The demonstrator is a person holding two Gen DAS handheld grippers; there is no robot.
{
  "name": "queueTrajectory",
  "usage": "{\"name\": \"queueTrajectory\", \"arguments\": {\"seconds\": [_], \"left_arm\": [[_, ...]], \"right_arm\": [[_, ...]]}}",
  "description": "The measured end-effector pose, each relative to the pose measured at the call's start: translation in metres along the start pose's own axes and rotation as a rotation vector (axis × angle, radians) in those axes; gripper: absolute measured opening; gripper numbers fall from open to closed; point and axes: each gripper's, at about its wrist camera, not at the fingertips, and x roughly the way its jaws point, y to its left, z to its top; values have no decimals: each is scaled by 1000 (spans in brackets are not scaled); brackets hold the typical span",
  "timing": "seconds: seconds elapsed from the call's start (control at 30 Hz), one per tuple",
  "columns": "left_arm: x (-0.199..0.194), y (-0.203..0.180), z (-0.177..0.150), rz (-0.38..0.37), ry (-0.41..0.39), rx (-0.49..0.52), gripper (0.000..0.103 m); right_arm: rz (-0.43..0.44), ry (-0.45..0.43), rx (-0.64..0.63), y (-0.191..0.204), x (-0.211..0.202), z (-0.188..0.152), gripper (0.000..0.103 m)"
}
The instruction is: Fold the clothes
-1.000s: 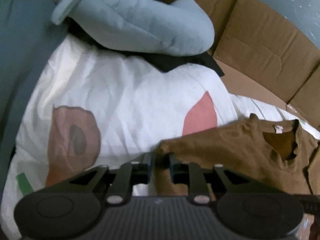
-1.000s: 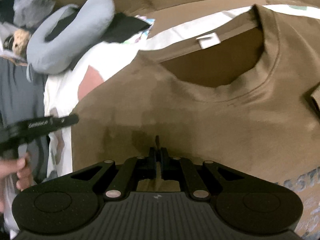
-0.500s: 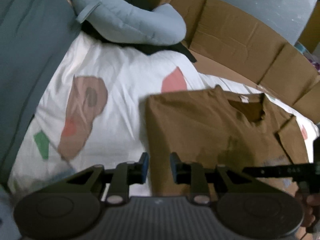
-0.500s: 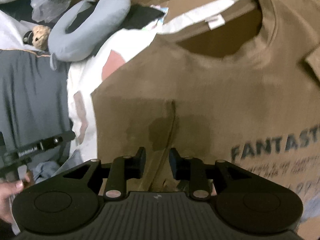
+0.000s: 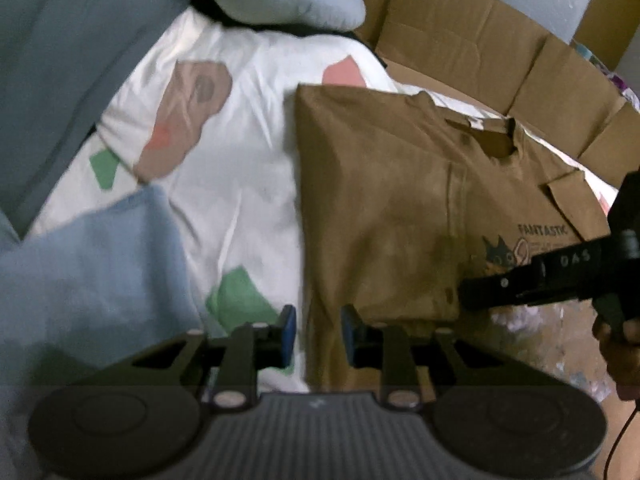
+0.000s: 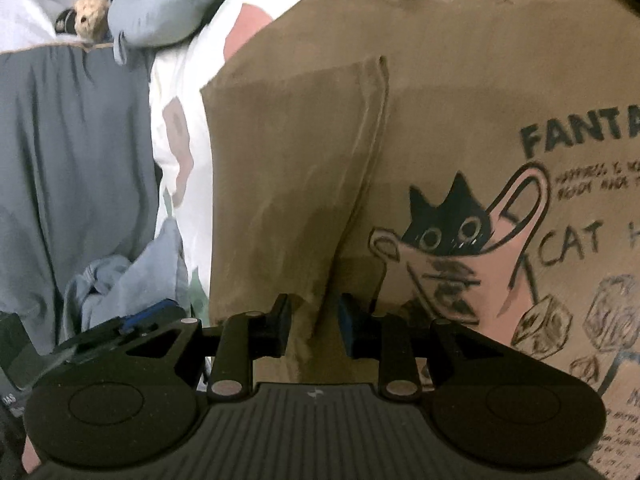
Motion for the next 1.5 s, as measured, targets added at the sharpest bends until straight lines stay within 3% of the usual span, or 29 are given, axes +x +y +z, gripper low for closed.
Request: {"name": "queueTrajectory", "arguments": {"seconds": [0.03,0.1,0.3,0.37,0.47,0.57,0.83,1.1,1.27,1.5], "left_arm": [[2,2,-4,-13,-3,-12,28],[5,1,-10,-23,-5,-6,32],[22,0,-21,1,1,25,27],[23,4,-24,4,-8,10,20],[19,10,-25,0,-25,-15,17],[16,15,-26,-5,-29,-40,16],[13,23,-28,-18,-26,-95,16],[-4,20,-29,-19,-64,-100,16],[-14,10,-18,-65,-116,-88,16],[9,-3,5,-87,-143,-43,16]], "right_arm": [[-2,3,0,1,2,-1,38],[-5,8,0,4,5,-3,43],[-5,23,-1,11,15,-7,41],[-1,33,-12,17,17,-6,16],[0,27,-56,29,11,-2,4],[4,2,-72,39,-3,3,1],[-39,-14,-111,50,-16,2,3],[-102,-13,-91,29,-7,1,6],[-110,-57,-102,22,-13,9,6],[-121,-115,-178,27,-13,20,6]]}}
